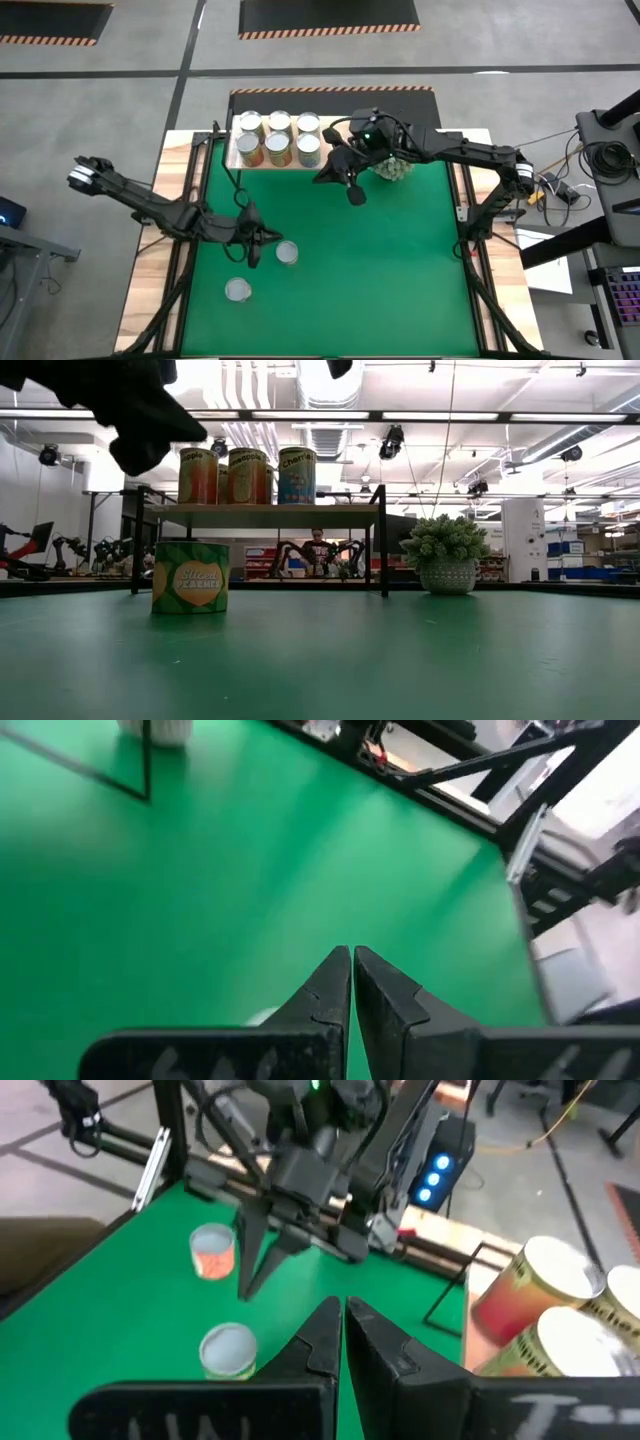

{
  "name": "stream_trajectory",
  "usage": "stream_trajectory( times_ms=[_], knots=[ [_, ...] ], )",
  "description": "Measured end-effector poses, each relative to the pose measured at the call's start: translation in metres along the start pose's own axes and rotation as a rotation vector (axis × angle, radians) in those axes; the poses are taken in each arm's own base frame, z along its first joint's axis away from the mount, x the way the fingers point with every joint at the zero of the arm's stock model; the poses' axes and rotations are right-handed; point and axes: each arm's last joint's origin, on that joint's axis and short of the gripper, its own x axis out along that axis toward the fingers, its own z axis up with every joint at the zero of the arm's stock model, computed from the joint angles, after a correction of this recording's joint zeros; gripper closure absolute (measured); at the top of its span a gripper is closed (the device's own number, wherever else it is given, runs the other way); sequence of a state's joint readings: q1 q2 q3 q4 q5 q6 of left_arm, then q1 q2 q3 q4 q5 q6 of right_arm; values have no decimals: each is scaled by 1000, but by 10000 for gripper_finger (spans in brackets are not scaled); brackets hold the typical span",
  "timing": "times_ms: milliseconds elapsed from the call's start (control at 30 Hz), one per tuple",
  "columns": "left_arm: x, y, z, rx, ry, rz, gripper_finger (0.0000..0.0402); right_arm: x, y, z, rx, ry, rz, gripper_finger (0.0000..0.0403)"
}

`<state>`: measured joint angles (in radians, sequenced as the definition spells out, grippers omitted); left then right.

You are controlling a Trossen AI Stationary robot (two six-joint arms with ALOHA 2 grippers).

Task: Pick and place cans onto a shelf
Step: Put the canned sliced peaches on the shelf

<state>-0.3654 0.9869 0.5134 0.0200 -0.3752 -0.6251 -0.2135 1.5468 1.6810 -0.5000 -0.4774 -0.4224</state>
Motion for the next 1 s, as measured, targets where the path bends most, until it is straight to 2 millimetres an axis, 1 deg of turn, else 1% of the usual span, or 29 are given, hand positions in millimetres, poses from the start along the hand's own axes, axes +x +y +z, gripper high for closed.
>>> stream_trajectory(
  times_ms=[100,167,267,433,533,633,733,867,1000],
  knots=[
    [0,-12,3,-61,33,-11,402,1,3,-4,29,36,19,394],
    [2,-18,1,-48,57,0,402,4,7,-5,54,62,40,394],
    [5,-28,-2,-17,80,15,402,12,19,-6,96,96,87,394],
    [11,-41,-7,30,133,34,402,22,45,1,111,117,161,394],
    [15,-49,-6,53,163,48,402,27,58,5,101,113,196,394],
    [21,-54,-6,72,190,70,402,28,68,11,84,104,220,394],
    [27,-60,-3,76,195,77,402,30,75,13,68,105,241,394],
    [33,-68,0,56,250,112,402,31,84,9,81,163,279,394],
    [32,-78,7,-5,348,204,402,34,96,-3,151,265,324,394]
  ],
)
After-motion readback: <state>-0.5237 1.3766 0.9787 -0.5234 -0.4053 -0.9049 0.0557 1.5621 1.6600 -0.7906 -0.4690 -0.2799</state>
